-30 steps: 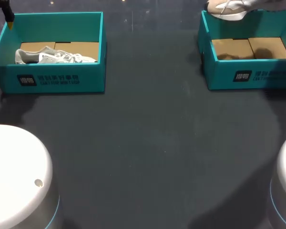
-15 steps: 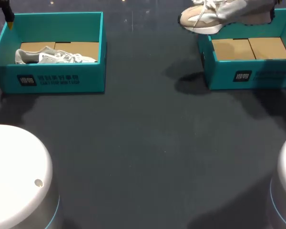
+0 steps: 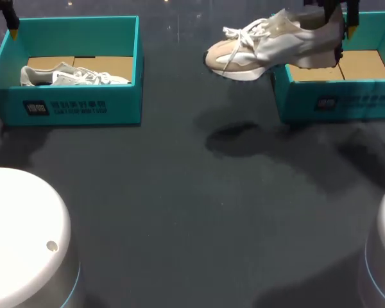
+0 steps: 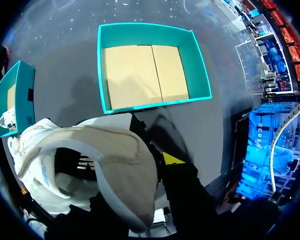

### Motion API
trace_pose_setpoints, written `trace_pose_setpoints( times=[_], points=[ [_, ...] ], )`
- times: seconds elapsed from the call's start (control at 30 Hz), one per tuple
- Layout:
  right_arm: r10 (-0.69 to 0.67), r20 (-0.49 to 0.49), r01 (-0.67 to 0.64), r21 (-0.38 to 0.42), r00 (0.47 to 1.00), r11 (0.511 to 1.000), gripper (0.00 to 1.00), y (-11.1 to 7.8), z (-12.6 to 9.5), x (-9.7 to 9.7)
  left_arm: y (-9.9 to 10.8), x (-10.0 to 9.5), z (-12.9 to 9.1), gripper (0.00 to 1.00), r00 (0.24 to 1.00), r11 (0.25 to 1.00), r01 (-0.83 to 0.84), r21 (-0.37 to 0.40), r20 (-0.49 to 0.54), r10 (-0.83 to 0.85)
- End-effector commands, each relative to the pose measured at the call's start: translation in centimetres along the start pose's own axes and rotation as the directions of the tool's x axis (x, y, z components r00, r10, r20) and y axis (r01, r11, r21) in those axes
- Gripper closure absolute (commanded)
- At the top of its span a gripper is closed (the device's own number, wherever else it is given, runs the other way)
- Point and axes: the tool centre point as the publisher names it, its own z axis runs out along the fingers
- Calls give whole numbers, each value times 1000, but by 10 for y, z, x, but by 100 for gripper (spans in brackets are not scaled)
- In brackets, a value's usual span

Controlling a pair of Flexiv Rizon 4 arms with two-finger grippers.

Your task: Take the shoe out of the shoebox, open the shoe tongue, remove and reinsert the insole, then place the shoe into the shoebox

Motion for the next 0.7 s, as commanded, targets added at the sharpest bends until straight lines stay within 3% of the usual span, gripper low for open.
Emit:
trace_pose_setpoints(
  times=[0.03,0.17,0.7],
  points=[
    [11,6,-10,-118,1000,993,100,-40,-3,9,0,1,-1,0,1000,1000,-1,0,-1,1],
    [3,-18,-4,-98,1000,995,100,-56,-2,19,0,1,-1,0,1000,1000,-1,0,-1,1],
    [3,-18,-4,-98,1000,995,100,-56,-2,19,0,1,-1,0,1000,1000,-1,0,-1,1]
  ],
)
